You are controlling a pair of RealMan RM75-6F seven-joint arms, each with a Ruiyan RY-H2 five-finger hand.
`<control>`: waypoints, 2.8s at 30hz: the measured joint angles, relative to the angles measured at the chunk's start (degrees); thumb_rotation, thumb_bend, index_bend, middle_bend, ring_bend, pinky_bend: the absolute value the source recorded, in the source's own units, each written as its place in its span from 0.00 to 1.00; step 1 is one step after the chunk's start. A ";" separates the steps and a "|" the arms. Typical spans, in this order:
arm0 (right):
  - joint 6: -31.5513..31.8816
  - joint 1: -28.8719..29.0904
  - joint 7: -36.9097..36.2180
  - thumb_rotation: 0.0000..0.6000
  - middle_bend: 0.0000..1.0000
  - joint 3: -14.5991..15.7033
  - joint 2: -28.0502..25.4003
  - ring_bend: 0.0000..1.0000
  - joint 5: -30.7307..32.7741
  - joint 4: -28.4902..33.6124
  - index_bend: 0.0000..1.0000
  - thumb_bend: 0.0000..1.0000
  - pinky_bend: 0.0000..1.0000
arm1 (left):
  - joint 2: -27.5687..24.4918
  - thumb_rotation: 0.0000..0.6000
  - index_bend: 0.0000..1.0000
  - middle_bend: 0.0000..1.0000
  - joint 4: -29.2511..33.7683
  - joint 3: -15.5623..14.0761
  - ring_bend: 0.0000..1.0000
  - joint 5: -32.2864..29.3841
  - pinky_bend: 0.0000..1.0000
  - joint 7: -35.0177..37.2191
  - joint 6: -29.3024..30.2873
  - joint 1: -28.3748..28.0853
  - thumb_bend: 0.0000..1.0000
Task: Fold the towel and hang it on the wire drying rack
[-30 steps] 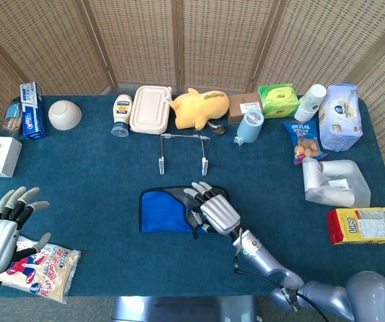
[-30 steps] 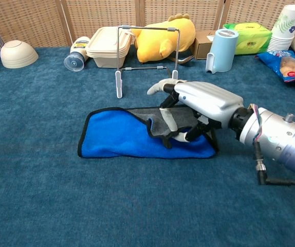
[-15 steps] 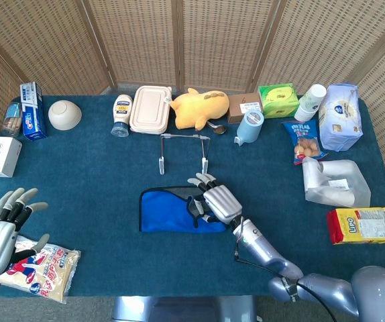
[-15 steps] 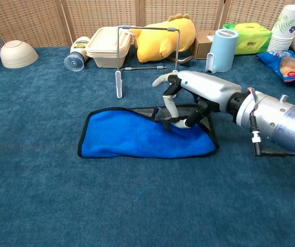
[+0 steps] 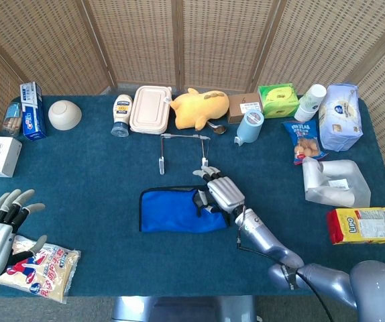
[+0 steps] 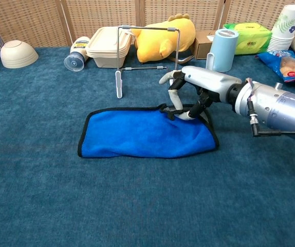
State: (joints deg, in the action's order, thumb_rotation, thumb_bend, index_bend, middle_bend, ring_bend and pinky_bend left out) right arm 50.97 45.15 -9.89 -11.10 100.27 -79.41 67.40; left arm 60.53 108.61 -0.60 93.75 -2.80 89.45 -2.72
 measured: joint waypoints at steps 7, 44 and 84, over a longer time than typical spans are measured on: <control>-1.31 0.82 -1.20 1.00 0.15 -0.23 0.10 0.00 0.72 -1.67 0.69 0.35 0.00 | -0.13 1.00 0.26 0.12 0.12 -0.07 0.00 0.24 0.00 -0.08 0.21 0.22 0.37; -1.55 -0.41 -0.76 1.00 0.05 0.87 -4.71 0.00 2.48 2.50 0.21 0.37 0.00 | -0.39 1.00 0.26 0.12 0.88 -0.30 0.00 1.45 0.00 -1.20 -0.57 0.24 0.37; 18.74 -18.69 15.50 1.00 0.04 5.02 -28.44 0.00 6.33 35.37 0.18 0.37 0.00 | 13.73 1.00 0.26 0.13 -30.37 1.87 0.00 13.41 0.00 -1.10 -9.98 -17.35 0.37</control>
State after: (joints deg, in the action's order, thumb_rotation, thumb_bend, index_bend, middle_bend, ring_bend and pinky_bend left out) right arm 69.71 26.47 5.60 -6.08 71.83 -73.08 102.77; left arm 74.25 78.24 1.26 107.16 -3.90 79.47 -20.07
